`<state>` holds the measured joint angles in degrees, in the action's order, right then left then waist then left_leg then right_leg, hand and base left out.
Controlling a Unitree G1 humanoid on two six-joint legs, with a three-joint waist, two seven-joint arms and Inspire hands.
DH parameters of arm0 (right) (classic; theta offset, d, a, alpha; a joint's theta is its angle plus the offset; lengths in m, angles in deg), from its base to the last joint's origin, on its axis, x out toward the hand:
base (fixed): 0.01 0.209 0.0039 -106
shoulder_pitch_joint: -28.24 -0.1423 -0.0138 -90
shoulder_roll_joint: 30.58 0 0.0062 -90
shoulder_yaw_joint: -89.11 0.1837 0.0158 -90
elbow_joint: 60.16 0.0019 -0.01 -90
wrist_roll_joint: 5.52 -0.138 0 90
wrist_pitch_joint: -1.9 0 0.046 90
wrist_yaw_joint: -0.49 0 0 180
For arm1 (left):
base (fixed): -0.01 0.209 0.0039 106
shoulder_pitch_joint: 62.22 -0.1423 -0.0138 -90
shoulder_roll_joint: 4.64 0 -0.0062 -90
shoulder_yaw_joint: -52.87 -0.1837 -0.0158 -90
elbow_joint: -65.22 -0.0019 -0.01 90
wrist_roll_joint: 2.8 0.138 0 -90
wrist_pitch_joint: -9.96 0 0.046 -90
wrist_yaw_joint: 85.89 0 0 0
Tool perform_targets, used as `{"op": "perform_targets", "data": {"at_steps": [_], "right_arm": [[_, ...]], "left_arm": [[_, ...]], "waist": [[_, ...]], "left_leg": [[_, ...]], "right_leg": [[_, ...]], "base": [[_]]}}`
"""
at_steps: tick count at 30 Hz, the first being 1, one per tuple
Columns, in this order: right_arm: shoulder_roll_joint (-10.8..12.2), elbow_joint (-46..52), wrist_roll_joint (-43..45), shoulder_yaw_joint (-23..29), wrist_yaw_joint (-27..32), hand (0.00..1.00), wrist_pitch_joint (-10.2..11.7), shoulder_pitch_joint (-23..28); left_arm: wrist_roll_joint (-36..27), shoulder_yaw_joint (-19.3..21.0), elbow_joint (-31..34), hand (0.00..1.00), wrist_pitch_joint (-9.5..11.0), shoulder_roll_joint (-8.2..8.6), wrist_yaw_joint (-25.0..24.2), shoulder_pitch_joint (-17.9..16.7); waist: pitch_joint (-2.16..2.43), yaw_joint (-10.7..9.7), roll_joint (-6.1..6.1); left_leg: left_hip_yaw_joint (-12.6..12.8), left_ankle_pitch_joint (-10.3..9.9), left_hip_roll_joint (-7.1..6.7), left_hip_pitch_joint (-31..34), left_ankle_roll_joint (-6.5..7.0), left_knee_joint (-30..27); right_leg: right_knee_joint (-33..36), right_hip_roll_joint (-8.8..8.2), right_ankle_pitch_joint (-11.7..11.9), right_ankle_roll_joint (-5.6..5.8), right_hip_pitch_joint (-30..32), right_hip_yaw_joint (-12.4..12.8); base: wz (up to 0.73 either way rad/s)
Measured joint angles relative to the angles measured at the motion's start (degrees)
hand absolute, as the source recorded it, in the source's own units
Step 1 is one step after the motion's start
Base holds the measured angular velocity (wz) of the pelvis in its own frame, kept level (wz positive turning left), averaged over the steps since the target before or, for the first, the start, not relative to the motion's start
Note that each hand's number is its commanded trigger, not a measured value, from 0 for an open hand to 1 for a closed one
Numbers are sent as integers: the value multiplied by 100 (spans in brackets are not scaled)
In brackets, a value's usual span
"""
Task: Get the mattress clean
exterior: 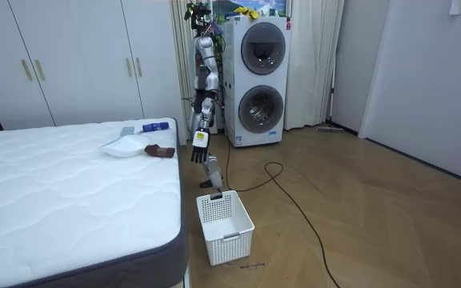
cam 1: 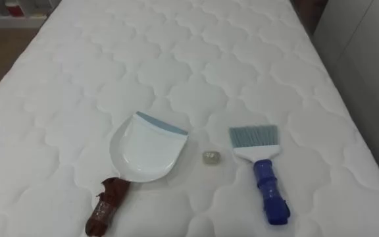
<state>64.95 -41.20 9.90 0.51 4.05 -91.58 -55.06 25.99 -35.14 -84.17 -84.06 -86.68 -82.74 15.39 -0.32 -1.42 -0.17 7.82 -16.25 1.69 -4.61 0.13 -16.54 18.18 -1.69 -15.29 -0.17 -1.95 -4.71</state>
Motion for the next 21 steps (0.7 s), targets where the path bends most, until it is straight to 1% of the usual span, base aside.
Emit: {"op": "perform_targets", "data": {"at_steps": [1,3,5,7,9,13,16,19,21], "right_arm": [[2,-1,-11,-2,0,0,8,15],[9,-3,-26,-3,0,0,34,15],[8,-2,-47,-4,0,0,34,17],[10,-3,-153,-7,-1,0,32,18],[15,4,-157,-2,-1,0,37,5],[16,84,-157,-5,2,0,51,-2],[18,133,-291,-14,76,0,164,-61],[25,203,-630,-24,128,0,371,-89],[34,215,-831,-21,123,0,545,-109]], "left_arm": [[-1,0,-4,0,0,0,1,0],[0,2,-2,0,3,-1,8,1],[-3,2,0,0,4,-1,8,-41],[-15,0,-1,0,4,0,7,-55],[-227,3,-15,0,8,-2,13,-62],[-407,4,-35,0,43,-2,71,-35],[-578,1,-33,0,130,-2,261,-4],[-768,13,-29,0,303,-16,480,43],[-862,51,-17,0,462,-14,642,55]], "waist": [[10,0,-12],[11,1,-18],[18,-1,8],[15,-16,32],[16,-16,53],[14,12,43],[3,11,23],[2,37,30],[2,48,37]], "left_leg": [[-1,0,-2,-13,0,10],[-2,2,-11,-15,3,39],[0,2,-23,-31,4,82],[-2,3,-25,-23,4,89],[-6,2,-26,-6,4,90],[-12,2,-28,0,4,116],[-17,3,-28,13,5,124],[-17,4,-27,10,6,127],[-28,4,-26,0,7,141]], "right_leg": [[-27,0,1,1,-20,-1],[-39,-7,1,2,-12,-3],[-54,-12,-3,9,-11,5],[-75,-14,-1,13,-12,2],[-109,-13,7,24,-17,2],[-144,-10,23,34,-25,4],[-163,-9,28,38,-27,-3],[-191,-8,32,36,-34,-3],[-252,0,55,42,-67,-5]], "base": [[0],[0],[0],[0],[0],[0],[0],[0],[0]]}}
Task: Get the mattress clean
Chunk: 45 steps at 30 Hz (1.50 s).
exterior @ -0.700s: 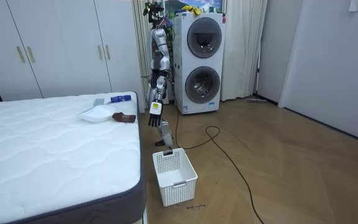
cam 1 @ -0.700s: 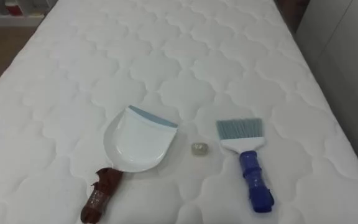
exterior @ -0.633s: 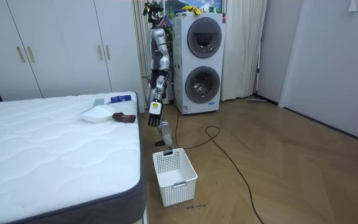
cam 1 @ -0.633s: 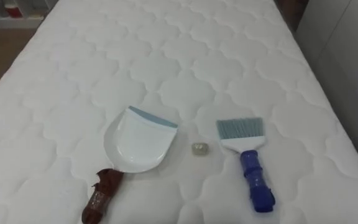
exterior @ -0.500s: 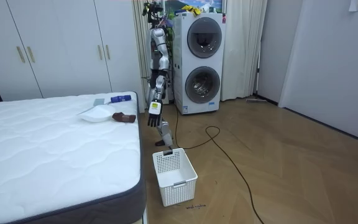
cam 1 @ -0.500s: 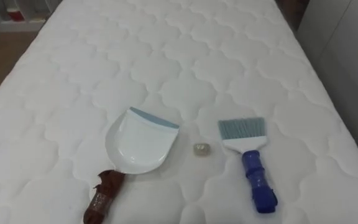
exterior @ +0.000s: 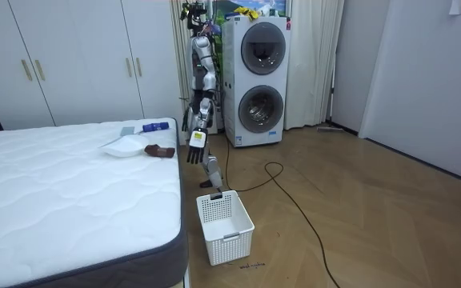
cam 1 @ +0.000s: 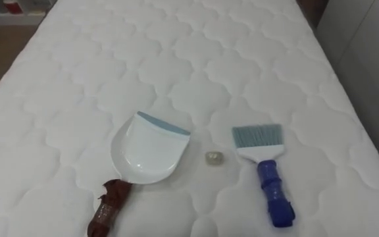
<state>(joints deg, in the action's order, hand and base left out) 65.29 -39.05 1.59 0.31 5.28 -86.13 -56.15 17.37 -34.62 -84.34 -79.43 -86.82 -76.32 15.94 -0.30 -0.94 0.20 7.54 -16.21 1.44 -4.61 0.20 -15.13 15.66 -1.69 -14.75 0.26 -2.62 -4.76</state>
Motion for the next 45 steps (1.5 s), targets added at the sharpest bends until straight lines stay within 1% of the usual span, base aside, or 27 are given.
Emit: {"op": "perform_targets", "data": {"at_steps": [1,2,4,6,7,8,9,10,11,12,13,14,15,16,17,18,22,24,25,27,29,31,34,38,42,45], "right_arm": [[8,-2,-14,5,-1,0,36,3],[22,-2,-19,5,-4,0,95,15],[22,-2,-43,0,-3,0,177,8],[28,-16,-130,-3,-4,0,226,24],[30,-41,-176,3,-10,0,232,41],[30,-41,-199,4,-32,0,236,40],[31,-41,-194,4,-69,0,236,42],[31,-36,-168,7,-76,0,237,53],[28,-13,-71,14,-79,0,241,93],[15,-13,-79,16,-89,0,265,115],[7,-15,-108,16,-105,0,289,126],[2,-16,-179,16,-138,0,309,134],[1,-18,-227,14,-190,0,324,143],[2,-18,-236,14,-207,0,334,152],[-4,-21,-254,14,-242,0,351,170],[-5,-22,-322,7,-254,0,362,197],[-6,-46,-483,6,-286,0,374,179],[-6,-154,-480,3,-295,0,374,108],[-6,-231,-480,1,-306,0,373,55],[-7,-257,-482,-11,-349,0,373,7],[-29,-257,-482,-48,-432,0,373,-8],[-41,-254,-476,-133,-492,0,373,-11],[-39,-244,-449,-206,-535,0,372,-19],[-39,-244,-437,-212,-556,0,369,-27],[-41,-241,-455,-256,-598,0,358,-52],[-58,-238,-455,-311,-625,0,354,-76]], "left_arm": [[5,56,15,0,31,3,26,0],[4,187,72,0,102,5,111,-8],[-49,247,211,0,193,-11,343,-17],[-52,296,553,0,257,-15,576,-60],[-50,311,823,0,355,-28,731,-75],[-49,327,1065,0,471,-45,869,-82],[-44,342,1282,0,568,-54,993,-79],[-34,346,1450,0,570,-52,1025,-91],[-34,342,1907,0,584,-53,1045,-135],[-28,336,2295,0,683,-53,1160,-138],[-28,333,2427,0,754,-58,1238,-124],[-29,333,2598,0,903,-77,1373,-73],[-32,326,2689,0,1006,-103,1474,-15],[-31,320,2706,0,1058,-114,1513,8],[-31,279,2705,0,1109,-142,1561,60],[-44,217,2729,0,1115,-150,1621,84],[-48,-58,3129,0,1117,-163,1719,89],[-45,-133,3271,0,1166,-167,1741,123],[-45,-173,3277,0,1228,-176,1748,173],[-41,-226,3290,0,1267,-193,1757,275],[-44,-305,3291,0,1267,-206,1772,322],[-45,-395,3290,0,1267,-205,1765,377],[-43,-498,3279,0,1267,-205,1726,457],[-42,-508,3256,0,1266,-205,1714,472],[-45,-579,3171,0,1263,-207,1716,484],[-48,-674,2884,0,1251,-211,1717,579]], "waist": [[-2,0,5],[8,3,17],[8,42,27],[0,52,38],[3,44,59],[-14,70,98],[-9,76,120],[-10,79,120],[-9,94,121],[-2,119,129],[1,126,120],[2,124,103],[0,124,88],[11,121,77],[6,119,68],[13,109,60],[7,89,48],[4,84,40],[9,78,33],[3,19,36],[1,-36,44],[-2,-48,57],[-20,-84,89],[-51,-110,150],[-47,-171,155],[-41,-173,126]], "left_leg": [[-13,1,0,-16,2,16],[-25,6,0,-32,6,48],[-45,11,4,-22,9,71],[-121,21,-6,-13,17,93],[-163,28,-12,5,24,111],[-171,48,-20,3,28,147],[-191,54,-22,5,27,158],[-197,54,-21,5,27,158],[-203,54,-19,7,27,159],[-213,54,-21,-3,28,166],[-219,54,-23,-14,28,173],[-242,55,-27,-47,28,185],[-274,55,-29,-116,28,231],[-294,56,-29,-142,28,255],[-299,62,-29,-214,29,301],[-303,65,-32,-255,29,339],[-366,74,-41,-192,31,333],[-377,78,-41,-201,30,336],[-395,79,-41,-213,28,337],[-452,80,-41,-212,27,338],[-444,81,-38,-222,26,341],[-444,81,-37,-225,26,343],[-432,81,-36,-223,26,347],[-379,81,-33,-215,26,347],[-357,81,-33,-217,26,347],[-321,81,-30,-215,26,347]], "right_leg": [[-15,4,8,2,-26,-4],[-84,11,27,5,-53,-12],[-128,23,74,10,-69,-10],[-252,25,124,19,-137,-58],[-312,21,144,26,-160,-103],[-322,11,147,28,-160,-138],[-369,11,165,33,-180,-180],[-418,17,183,33,-206,-179],[-500,24,213,32,-237,-180],[-513,25,223,33,-249,-172],[-512,24,223,33,-257,-171],[-513,24,224,34,-283,-169],[-519,28,224,34,-333,-167],[-520,33,224,34,-359,-167],[-530,37,224,34,-410,-165],[-582,38,225,34,-445,-174],[-611,36,240,37,-425,-194],[-615,37,241,37,-409,-194],[-615,39,241,37,-420,-193],[-612,45,241,37,-428,-206],[-610,49,241,37,-418,-182],[-608,49,241,37,-423,-185],[-602,49,241,37,-434,-184],[-603,51,241,37,-428,-174],[-603,51,243,34,-427,-135],[-603,53,243,34,-418,-99]], "base": [[4],[3],[0],[12],[17],[15],[7],[5],[0],[0],[0],[-5],[-8],[-12],[-5],[0],[6],[0],[0],[0],[-2],[-2],[0],[0],[0],[-6]]}}
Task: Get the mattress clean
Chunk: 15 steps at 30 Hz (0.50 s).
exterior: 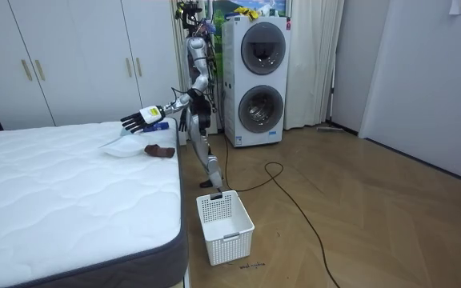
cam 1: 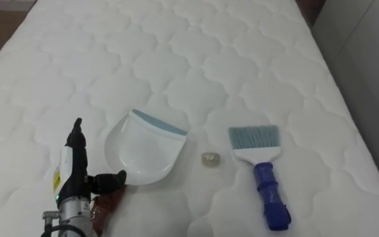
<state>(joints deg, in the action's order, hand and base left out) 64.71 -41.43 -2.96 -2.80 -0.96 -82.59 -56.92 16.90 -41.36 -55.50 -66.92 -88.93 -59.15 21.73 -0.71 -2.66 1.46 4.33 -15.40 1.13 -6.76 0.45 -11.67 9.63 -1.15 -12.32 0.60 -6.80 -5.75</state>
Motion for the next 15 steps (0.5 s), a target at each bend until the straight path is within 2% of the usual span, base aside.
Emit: {"op": "perform_targets", "data": {"at_steps": [9,15], "right_arm": [[-30,6,-9,-116,31,0,-4,-65],[-32,-6,-21,-136,146,0,2,-127]], "left_arm": [[6,-52,-435,0,-28,-5,-71,188],[86,-140,-996,0,-24,-10,-61,350]], "waist": [[59,-45,-98],[61,-111,-126]], "left_leg": [[23,0,3,102,0,0],[1,1,11,288,1,-12]], "right_leg": [[14,8,3,-5,128,61],[15,18,34,-11,313,58]], "base": [[-4],[0]]}}
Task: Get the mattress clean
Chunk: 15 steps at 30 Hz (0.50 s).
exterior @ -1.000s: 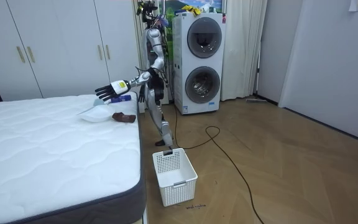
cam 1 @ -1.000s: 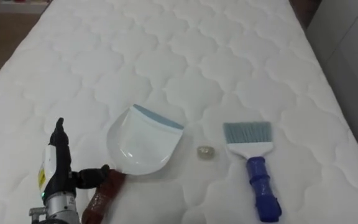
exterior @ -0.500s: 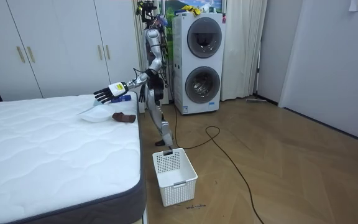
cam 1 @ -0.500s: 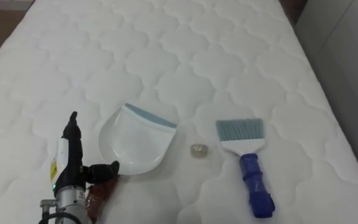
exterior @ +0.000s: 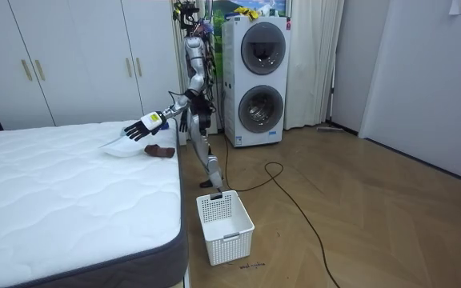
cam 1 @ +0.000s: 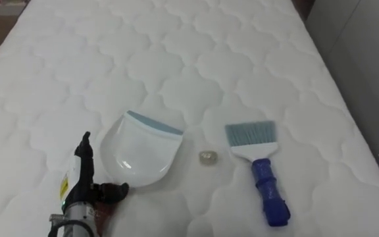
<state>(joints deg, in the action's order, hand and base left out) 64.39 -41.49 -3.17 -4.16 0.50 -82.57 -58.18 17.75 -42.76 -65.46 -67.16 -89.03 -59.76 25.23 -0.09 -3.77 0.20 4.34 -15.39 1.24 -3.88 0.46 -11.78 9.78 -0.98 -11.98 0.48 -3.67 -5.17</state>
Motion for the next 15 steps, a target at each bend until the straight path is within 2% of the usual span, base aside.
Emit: {"op": "perform_targets", "data": {"at_steps": [4,10,13,15], "right_arm": [[0,-1,-27,-180,20,0,-2,-129],[-1,-45,-32,-240,1,0,6,-259],[-1,-45,-32,-270,2,0,10,-296],[-2,-52,-32,-315,11,0,6,-335]], "left_arm": [[1,-253,-166,0,0,-16,1,33],[1,-265,-493,0,4,-42,-3,336],[2,-285,-598,0,7,-83,1,459],[1,-354,-676,0,6,-125,3,505]], "waist": [[-15,-58,-4],[-37,-77,35],[-39,-74,35],[-43,-75,31]], "left_leg": [[-63,49,-8,182,11,10],[-195,62,-10,395,9,3],[-324,63,-10,483,8,8],[-504,79,-8,489,10,13]], "right_leg": [[1,-9,44,4,178,-34],[24,-10,44,4,370,-137],[56,-2,44,4,467,-150],[171,5,43,4,541,-209]], "base": [[4],[7],[3],[-5]]}}
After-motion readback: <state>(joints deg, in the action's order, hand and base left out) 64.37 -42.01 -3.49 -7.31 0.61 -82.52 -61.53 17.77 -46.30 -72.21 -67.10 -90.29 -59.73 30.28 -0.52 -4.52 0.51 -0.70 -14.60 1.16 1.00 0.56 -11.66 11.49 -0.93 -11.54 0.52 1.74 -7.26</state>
